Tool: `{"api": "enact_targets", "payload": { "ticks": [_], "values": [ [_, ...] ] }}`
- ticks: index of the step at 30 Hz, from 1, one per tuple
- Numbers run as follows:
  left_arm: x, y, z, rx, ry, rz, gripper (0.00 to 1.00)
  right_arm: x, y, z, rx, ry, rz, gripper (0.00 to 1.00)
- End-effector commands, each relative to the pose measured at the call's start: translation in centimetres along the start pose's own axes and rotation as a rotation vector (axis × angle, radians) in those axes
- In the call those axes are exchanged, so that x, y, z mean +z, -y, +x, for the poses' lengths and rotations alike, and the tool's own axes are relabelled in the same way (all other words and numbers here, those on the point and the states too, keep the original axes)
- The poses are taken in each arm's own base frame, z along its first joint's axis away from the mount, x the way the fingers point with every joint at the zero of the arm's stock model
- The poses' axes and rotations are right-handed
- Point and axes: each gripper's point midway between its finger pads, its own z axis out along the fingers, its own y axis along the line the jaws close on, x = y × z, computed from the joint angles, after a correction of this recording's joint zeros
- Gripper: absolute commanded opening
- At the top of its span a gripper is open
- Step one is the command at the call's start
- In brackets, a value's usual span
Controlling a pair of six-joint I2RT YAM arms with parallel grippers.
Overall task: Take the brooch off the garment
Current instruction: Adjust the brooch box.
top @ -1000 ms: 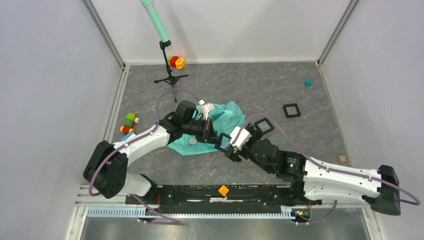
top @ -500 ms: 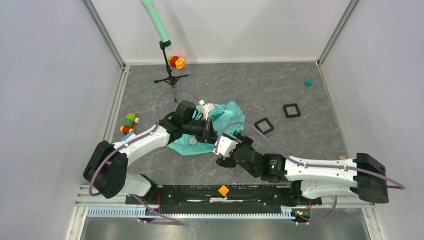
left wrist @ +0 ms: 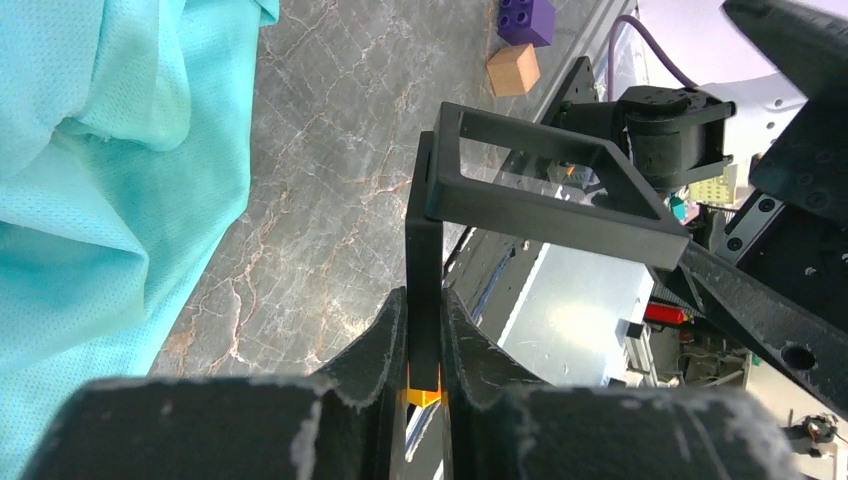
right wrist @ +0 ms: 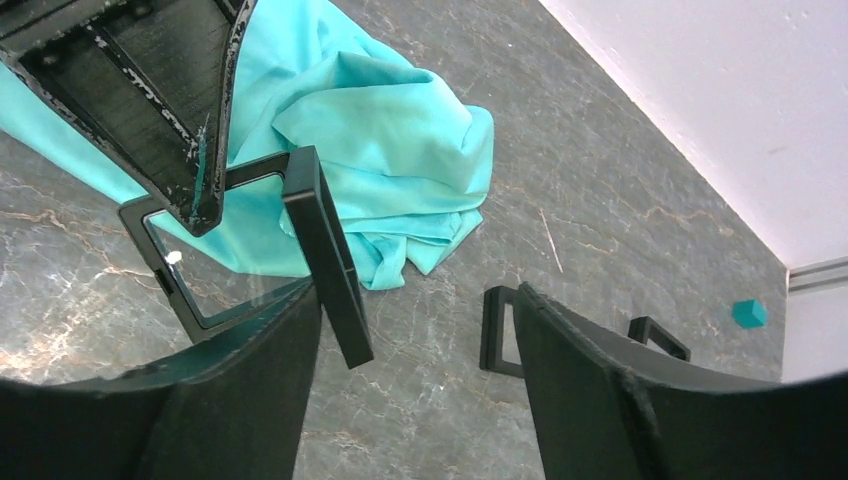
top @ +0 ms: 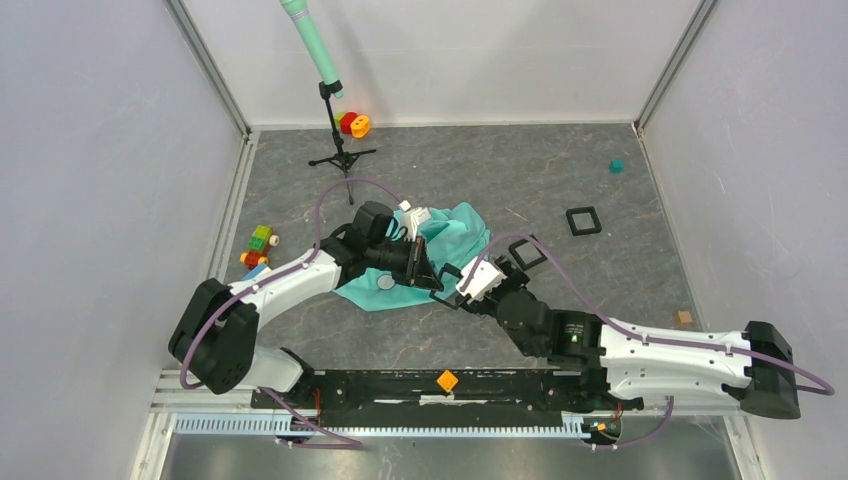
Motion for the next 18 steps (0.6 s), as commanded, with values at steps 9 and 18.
{"api": "enact_targets", "payload": {
  "ticks": [9, 18],
  "values": [
    [-0.3, 1.6, -0.7, 0.006, 0.005, 0.052, 0.17, 0.5, 0.4, -1.2, 0.020, -0.005, 0.001, 0.60],
    [-0.3, 1.8, -0.4, 0.008, -0.003, 0.063, 0.17, 1.6, 1.4, -0.6, 0.137, -0.020, -0.080, 0.57]
  ]
}}
